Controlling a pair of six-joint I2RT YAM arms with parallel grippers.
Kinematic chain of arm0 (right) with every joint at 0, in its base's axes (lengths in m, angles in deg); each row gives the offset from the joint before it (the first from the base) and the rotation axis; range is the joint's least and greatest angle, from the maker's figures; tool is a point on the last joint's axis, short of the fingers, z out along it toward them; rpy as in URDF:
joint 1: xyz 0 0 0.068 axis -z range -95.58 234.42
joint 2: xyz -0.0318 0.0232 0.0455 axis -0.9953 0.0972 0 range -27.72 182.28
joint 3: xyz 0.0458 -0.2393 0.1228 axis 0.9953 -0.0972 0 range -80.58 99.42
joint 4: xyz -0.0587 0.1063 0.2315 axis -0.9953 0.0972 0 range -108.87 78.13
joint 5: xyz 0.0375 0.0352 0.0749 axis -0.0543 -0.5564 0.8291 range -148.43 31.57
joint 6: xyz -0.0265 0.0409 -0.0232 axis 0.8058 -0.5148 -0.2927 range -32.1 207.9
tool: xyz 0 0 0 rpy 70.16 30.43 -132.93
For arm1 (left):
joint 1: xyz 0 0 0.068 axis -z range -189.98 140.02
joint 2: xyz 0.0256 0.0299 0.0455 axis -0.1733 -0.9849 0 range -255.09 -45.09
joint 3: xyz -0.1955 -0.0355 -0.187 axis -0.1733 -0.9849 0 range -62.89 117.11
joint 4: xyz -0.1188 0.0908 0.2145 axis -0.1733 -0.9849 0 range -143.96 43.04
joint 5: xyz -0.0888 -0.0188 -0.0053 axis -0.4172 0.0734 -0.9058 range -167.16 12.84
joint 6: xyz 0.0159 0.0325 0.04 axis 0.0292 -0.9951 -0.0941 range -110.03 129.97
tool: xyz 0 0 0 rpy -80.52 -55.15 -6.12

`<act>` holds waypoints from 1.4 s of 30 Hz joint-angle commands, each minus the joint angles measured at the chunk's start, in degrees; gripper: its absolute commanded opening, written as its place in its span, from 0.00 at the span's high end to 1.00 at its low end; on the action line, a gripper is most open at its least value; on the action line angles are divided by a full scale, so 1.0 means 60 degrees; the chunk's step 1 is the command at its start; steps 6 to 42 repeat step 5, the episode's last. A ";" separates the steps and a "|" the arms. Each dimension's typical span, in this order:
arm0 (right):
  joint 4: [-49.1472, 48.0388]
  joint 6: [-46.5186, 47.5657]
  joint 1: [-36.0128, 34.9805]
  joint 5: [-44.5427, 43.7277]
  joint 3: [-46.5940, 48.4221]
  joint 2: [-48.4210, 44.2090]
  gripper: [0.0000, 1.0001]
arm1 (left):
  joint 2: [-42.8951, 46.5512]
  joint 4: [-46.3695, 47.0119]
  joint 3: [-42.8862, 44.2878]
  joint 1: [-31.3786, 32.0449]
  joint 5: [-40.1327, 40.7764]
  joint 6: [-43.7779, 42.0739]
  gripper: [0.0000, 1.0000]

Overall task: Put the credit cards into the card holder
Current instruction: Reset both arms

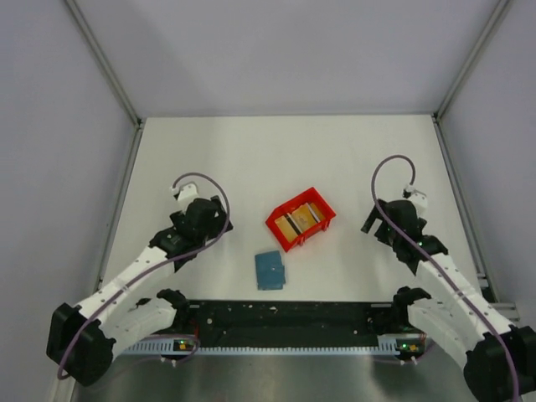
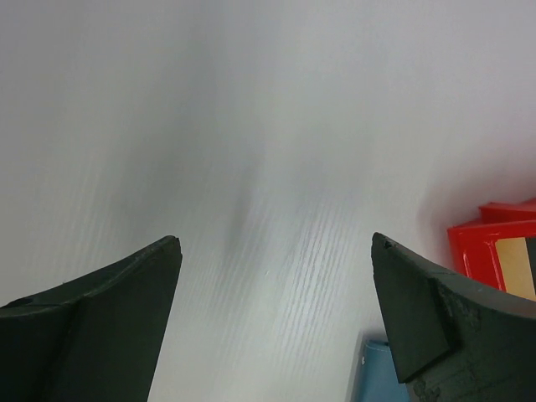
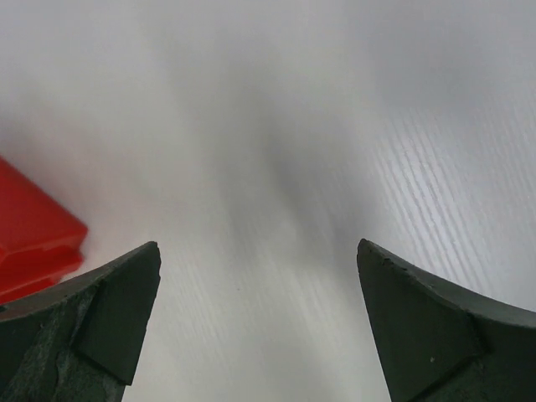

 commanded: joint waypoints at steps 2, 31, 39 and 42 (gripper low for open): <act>-0.0157 0.1049 0.0408 -0.0503 0.1075 0.1445 0.01 | 0.0382 0.0130 0.0603 -0.0216 0.0671 -0.0498 0.02; -0.0772 0.1224 0.0393 -0.1394 0.1033 0.1564 0.01 | 0.0383 0.0348 0.0662 -0.0216 0.0993 -0.0760 0.02; -0.0772 0.1224 0.0393 -0.1394 0.1033 0.1564 0.01 | 0.0383 0.0348 0.0662 -0.0216 0.0993 -0.0760 0.02; -0.0772 0.1224 0.0393 -0.1394 0.1033 0.1564 0.01 | 0.0383 0.0348 0.0662 -0.0216 0.0993 -0.0760 0.02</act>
